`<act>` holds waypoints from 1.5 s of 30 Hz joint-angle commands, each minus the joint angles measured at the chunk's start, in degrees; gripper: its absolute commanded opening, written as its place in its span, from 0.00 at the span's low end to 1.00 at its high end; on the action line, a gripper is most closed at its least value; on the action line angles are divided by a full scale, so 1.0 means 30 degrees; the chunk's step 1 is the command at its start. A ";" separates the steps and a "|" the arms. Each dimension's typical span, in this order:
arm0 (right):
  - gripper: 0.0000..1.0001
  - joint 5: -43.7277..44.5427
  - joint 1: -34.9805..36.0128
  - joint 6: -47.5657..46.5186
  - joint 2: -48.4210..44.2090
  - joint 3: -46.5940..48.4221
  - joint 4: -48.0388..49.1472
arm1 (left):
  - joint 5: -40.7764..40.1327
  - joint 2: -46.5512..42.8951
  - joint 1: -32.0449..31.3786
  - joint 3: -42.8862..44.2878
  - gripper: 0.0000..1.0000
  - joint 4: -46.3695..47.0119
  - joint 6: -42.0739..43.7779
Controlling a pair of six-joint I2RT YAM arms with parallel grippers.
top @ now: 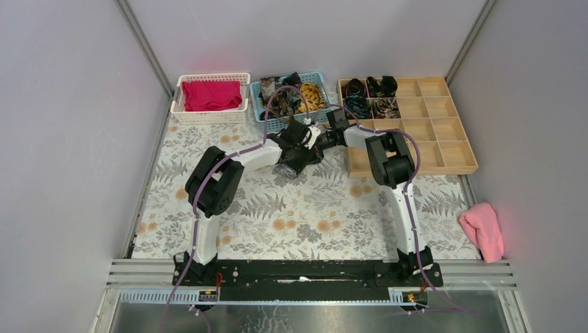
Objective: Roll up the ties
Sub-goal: Roll the tie at the center of the board.
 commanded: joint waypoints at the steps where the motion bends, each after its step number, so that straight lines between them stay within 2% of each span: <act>1: 0.63 0.1231 0.0474 -0.1096 -0.2602 0.0035 -0.0867 | 0.0285 0.2989 0.0412 -0.1077 0.21 -0.2968 -0.1302; 5: 0.66 0.3599 0.0409 -0.2679 -0.3384 -0.0009 -0.2642 | 0.0328 0.2956 0.0457 -0.1082 0.19 -0.2978 -0.1267; 9: 0.59 0.4623 0.0232 -0.2378 -0.4048 -0.0587 -0.2185 | 0.0343 0.2911 0.0500 -0.1158 0.18 -0.2991 -0.1266; 12: 0.58 0.6119 0.0100 -0.2013 -0.4812 -0.1414 -0.1391 | 0.0376 0.2998 0.0500 -0.1111 0.17 -0.3007 -0.1266; 15: 0.52 0.7667 -0.0040 -0.2070 -0.5598 -0.1882 -0.1409 | 0.0401 0.3034 0.0519 -0.1072 0.17 -0.3065 -0.1264; 19: 0.51 1.0037 -0.0054 -0.2708 -0.7098 -0.2726 -0.2068 | 0.0449 0.3184 0.0527 -0.0962 0.15 -0.3202 -0.1238; 24: 0.51 1.2725 -0.0054 -0.2986 -0.9907 -0.5288 -0.1356 | 0.0415 0.3356 0.0530 -0.0753 0.14 -0.3345 -0.1266; 29: 0.39 1.6980 0.0172 -0.3956 -1.4194 -0.9493 -0.0715 | 0.0428 0.3433 0.0530 -0.0718 0.14 -0.3365 -0.1281; 33: 0.28 2.5022 0.2976 -0.6858 -1.8084 -1.1809 -0.2216 | 0.0433 0.3673 0.0513 -0.0440 0.14 -0.3633 -0.1273; 37: 0.31 3.0340 0.7437 -0.9064 -2.0384 -1.3631 -0.2787 | 0.0498 0.3978 0.0500 -0.0145 0.13 -0.3886 -0.1209; 39: 0.35 3.2043 0.9273 -0.9864 -2.0711 -1.4030 -0.3119 | 0.0582 0.4066 0.0504 -0.0063 0.13 -0.3929 -0.1193; 42: 0.35 3.4972 1.1943 -1.1406 -2.0379 -1.4165 -0.3430 | 0.0630 0.4114 0.0500 -0.0017 0.13 -0.3966 -0.1134; 45: 0.35 3.7816 1.4142 -1.3241 -1.8722 -1.3670 -0.3800 | 0.0696 0.4188 0.0500 0.0041 0.13 -0.4044 -0.1119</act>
